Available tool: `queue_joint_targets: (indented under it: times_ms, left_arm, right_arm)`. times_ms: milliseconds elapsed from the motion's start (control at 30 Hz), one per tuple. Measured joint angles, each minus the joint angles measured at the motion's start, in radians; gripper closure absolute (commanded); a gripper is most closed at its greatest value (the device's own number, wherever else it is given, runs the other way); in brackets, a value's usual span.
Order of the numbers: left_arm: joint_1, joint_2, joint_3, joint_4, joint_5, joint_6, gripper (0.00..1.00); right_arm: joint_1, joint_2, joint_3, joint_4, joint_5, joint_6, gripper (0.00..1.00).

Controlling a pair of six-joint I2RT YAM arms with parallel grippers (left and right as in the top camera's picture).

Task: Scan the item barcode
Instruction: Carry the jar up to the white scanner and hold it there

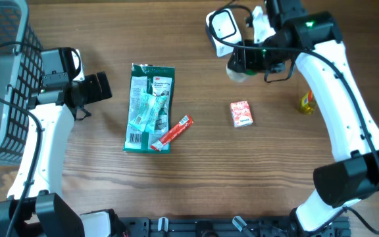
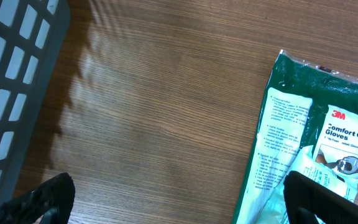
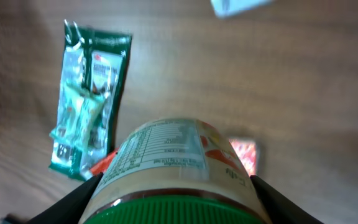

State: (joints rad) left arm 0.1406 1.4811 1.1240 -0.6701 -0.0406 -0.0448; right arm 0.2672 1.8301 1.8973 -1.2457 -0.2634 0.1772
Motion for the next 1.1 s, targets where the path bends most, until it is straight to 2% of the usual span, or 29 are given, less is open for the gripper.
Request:
queue_joint_targets:
  times_ms: [133, 300, 467, 700, 833, 1100]
  left_arm:
    - [0.000, 0.000, 0.000, 0.000, 0.000, 0.000, 0.00]
    - [0.000, 0.000, 0.000, 0.000, 0.000, 0.000, 0.00]
    - [0.000, 0.000, 0.000, 0.000, 0.000, 0.000, 0.00]
    - [0.000, 0.000, 0.000, 0.000, 0.000, 0.000, 0.00]
    - [0.000, 0.000, 0.000, 0.001, 0.000, 0.000, 0.00]
    - [0.000, 0.000, 0.000, 0.000, 0.000, 0.000, 0.00]
  right_arm:
    - [0.000, 0.002, 0.001, 0.073, 0.014, -0.023, 0.62]
    - [0.002, 0.026, 0.002, 0.242, 0.024, -0.050, 0.62]
    - [0.005, 0.109, 0.002, 0.409, 0.031, -0.070, 0.62]
    - [0.005, 0.234, 0.002, 0.676, 0.078, -0.106, 0.72]
    - [0.005, 0.303, 0.002, 0.843, 0.086, -0.115, 0.73]
    - [0.005, 0.401, 0.002, 1.065, 0.089, -0.076, 0.72]
